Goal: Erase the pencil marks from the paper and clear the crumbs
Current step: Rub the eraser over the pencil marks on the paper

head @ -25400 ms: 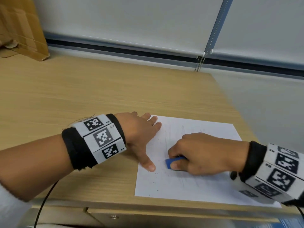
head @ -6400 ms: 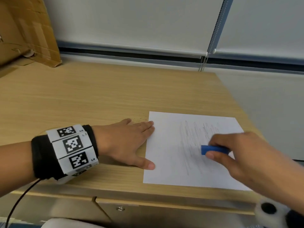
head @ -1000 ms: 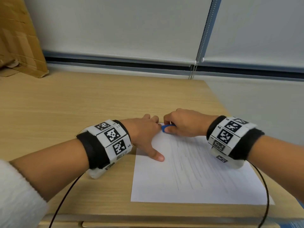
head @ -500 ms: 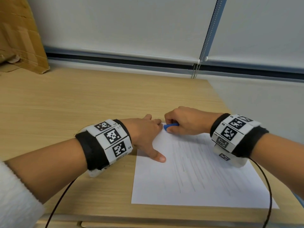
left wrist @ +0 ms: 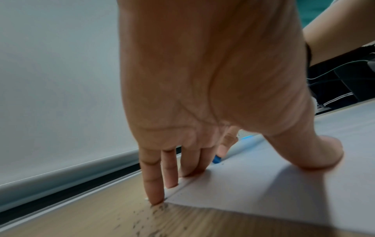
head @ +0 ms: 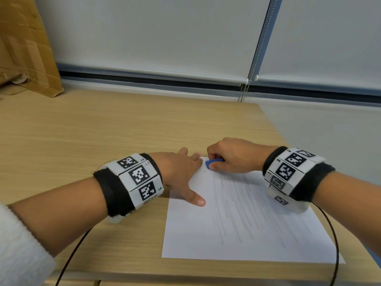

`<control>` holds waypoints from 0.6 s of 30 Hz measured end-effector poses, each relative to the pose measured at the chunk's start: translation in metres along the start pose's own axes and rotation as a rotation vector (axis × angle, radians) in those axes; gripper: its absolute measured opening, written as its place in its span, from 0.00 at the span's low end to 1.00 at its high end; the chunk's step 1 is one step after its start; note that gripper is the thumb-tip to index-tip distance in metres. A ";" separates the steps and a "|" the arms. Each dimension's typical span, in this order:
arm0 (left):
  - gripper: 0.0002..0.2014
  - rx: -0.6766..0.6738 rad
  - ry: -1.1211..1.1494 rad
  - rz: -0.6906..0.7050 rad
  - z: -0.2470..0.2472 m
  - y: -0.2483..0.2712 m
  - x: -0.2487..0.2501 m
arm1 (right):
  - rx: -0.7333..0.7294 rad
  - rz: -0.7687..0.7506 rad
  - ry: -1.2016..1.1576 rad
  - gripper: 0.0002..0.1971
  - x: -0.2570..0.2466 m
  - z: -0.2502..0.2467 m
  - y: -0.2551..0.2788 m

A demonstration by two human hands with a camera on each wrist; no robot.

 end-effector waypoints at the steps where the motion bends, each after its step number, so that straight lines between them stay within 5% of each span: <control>1: 0.58 -0.005 0.001 -0.003 0.000 0.000 0.000 | 0.013 0.017 0.003 0.10 0.002 0.000 -0.001; 6: 0.55 -0.014 0.035 0.015 -0.002 0.001 0.001 | -0.029 -0.076 -0.022 0.09 -0.007 0.007 0.007; 18: 0.54 -0.047 -0.019 -0.008 -0.006 0.004 0.006 | 0.005 0.040 0.012 0.10 0.008 0.001 0.012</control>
Point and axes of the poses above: each hand's wrist, its own y-axis away from the middle knuckle, its own z-axis out of the palm, x = y × z, the point moved 2 cm from there along -y, towards the middle knuckle, and after that the axes turned 4 degrees about -z, right-handed, at the moved point
